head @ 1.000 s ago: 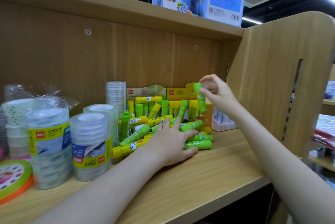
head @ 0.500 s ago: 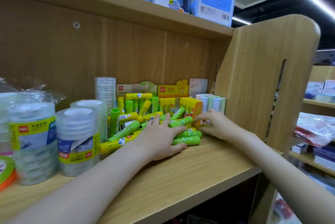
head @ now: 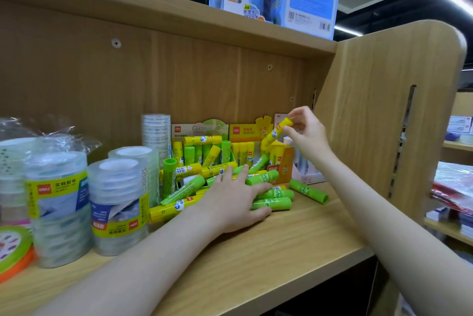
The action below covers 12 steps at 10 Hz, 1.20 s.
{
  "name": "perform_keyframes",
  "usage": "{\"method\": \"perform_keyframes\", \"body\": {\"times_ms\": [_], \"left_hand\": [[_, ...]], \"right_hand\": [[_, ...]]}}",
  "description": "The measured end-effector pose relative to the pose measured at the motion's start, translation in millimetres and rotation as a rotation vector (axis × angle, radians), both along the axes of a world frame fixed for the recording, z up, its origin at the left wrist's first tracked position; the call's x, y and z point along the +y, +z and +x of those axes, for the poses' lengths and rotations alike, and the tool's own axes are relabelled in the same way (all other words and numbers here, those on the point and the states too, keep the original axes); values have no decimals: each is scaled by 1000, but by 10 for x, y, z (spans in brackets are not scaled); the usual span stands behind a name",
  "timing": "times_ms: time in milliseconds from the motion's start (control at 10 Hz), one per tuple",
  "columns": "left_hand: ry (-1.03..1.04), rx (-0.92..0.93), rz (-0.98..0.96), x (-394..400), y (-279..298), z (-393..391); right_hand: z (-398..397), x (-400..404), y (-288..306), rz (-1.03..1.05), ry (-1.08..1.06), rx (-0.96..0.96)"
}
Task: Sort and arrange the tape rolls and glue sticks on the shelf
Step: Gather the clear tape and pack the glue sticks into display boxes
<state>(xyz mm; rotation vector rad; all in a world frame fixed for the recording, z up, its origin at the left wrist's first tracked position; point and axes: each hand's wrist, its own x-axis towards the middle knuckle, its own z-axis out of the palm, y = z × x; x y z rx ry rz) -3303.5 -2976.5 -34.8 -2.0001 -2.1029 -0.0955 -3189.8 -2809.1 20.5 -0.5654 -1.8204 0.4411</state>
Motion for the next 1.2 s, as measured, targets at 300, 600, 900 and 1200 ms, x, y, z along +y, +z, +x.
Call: {"method": "perform_keyframes", "body": {"times_ms": [300, 600, 900, 1200], "left_hand": [[-4, 11, 3, 10, -9, -8], [1, 22, 0, 16, -6, -8], [3, 4, 0, 17, -6, -7], [2, -2, 0, 19, -10, -15]], "right_hand": [[-463, 193, -164, 211, -277, -570], [-506, 161, -154, 244, -336, -645], [-488, 184, -128, 167, -289, -553], [-513, 115, -90, 196, -363, -729]]}}
